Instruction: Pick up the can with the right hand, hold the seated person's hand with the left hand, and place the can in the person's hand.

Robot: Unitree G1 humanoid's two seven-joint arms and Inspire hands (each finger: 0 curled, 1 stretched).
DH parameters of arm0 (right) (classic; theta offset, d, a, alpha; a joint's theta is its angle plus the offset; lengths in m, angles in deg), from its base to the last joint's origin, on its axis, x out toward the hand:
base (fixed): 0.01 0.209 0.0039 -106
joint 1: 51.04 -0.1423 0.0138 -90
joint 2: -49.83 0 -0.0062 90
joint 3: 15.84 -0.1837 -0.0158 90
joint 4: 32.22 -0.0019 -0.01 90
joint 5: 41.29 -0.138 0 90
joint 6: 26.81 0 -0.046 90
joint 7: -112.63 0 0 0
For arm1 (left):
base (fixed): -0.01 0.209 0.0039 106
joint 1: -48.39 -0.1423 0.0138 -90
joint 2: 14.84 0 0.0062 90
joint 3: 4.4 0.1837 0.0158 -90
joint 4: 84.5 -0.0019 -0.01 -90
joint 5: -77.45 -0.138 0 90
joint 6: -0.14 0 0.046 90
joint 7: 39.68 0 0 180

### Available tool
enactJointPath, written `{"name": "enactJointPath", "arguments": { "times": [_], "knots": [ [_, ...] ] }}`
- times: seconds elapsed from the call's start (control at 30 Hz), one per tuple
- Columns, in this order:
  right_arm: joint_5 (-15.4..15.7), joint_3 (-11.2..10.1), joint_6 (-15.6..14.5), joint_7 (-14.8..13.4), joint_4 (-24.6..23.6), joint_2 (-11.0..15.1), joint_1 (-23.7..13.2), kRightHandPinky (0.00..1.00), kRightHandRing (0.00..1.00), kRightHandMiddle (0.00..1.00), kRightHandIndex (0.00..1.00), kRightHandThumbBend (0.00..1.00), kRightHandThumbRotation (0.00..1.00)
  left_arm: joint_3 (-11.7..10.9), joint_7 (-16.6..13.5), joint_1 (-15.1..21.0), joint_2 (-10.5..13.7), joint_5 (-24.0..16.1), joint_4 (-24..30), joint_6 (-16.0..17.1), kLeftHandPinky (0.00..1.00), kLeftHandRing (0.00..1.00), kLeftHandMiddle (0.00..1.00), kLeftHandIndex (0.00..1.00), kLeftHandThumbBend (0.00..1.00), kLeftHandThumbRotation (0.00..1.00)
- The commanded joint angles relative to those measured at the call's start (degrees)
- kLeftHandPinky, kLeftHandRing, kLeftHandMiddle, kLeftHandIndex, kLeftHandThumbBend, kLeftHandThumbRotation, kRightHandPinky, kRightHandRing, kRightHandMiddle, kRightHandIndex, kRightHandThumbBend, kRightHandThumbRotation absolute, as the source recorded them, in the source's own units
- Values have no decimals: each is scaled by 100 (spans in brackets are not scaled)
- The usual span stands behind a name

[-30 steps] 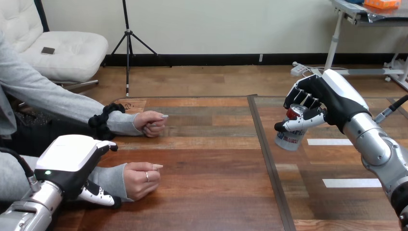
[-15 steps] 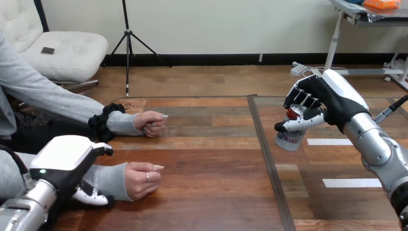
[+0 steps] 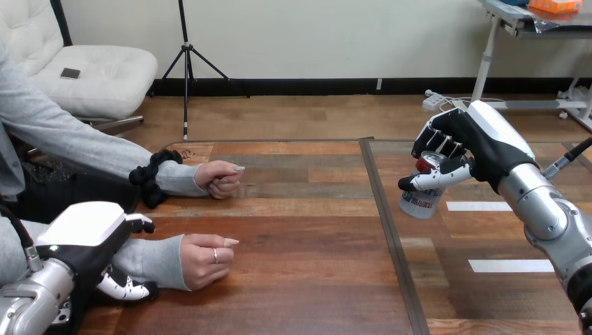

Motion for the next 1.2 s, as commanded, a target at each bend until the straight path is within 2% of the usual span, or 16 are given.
{"name": "enactJointPath", "arguments": {
  "times": [0.0,0.27,0.6,0.77,1.0,1.17],
  "knots": [
    [-171,-153,156,-59,-258,113,-350,36,38,41,41,78,0,19,363,185,92,172,104,-147,80,83,84,82,100,25],
    [-140,-134,80,-73,-300,114,-360,37,39,42,41,78,0,7,890,215,62,482,186,-365,82,85,86,83,100,21],
    [-120,-127,149,-132,-282,130,-365,37,39,42,41,78,0,12,1231,181,39,557,424,-678,79,86,86,84,100,21],
    [-132,-140,177,-151,-280,128,-359,37,39,42,41,79,0,4,1312,172,20,600,487,-769,76,85,86,83,100,19],
    [-134,-144,182,-173,-283,124,-357,37,39,42,41,79,0,75,1278,210,12,545,450,-826,72,84,84,82,100,14],
    [-132,-145,208,-201,-270,118,-359,37,39,42,41,79,0,113,1296,245,8,499,438,-876,67,80,81,79,100,8]
  ]
}}
